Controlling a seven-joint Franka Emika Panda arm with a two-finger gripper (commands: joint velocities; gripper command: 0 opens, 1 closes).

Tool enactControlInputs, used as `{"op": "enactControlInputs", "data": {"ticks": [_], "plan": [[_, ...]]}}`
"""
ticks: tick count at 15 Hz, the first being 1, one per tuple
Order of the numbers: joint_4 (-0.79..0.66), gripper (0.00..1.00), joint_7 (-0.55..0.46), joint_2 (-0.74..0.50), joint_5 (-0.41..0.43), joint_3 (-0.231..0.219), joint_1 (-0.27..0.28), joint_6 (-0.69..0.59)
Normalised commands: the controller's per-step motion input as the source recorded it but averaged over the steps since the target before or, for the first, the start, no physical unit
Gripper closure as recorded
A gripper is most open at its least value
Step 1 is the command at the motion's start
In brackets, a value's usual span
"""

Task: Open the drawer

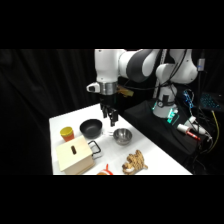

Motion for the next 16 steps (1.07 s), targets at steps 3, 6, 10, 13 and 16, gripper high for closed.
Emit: {"op": "enactControlInputs", "data": {"ticks": [3, 6, 10, 13, 16], "plan": [[0.08, 0.00, 0.01, 0.09, -0.009, 0.015, -0.007, 0.05], [0.33, 0.00, 0.03, 0.31, -0.048, 0.016, 0.007, 0.13], [0.43, 0.00, -0.03, 0.36, -0.055, 0.025, 0.026, 0.14], [0.39, 0.00, -0.11, 0.36, -0.036, 0.031, 0.027, 0.16], [0.31, 0.00, -0.24, 0.32, -0.019, 0.047, 0.005, 0.16]]}}
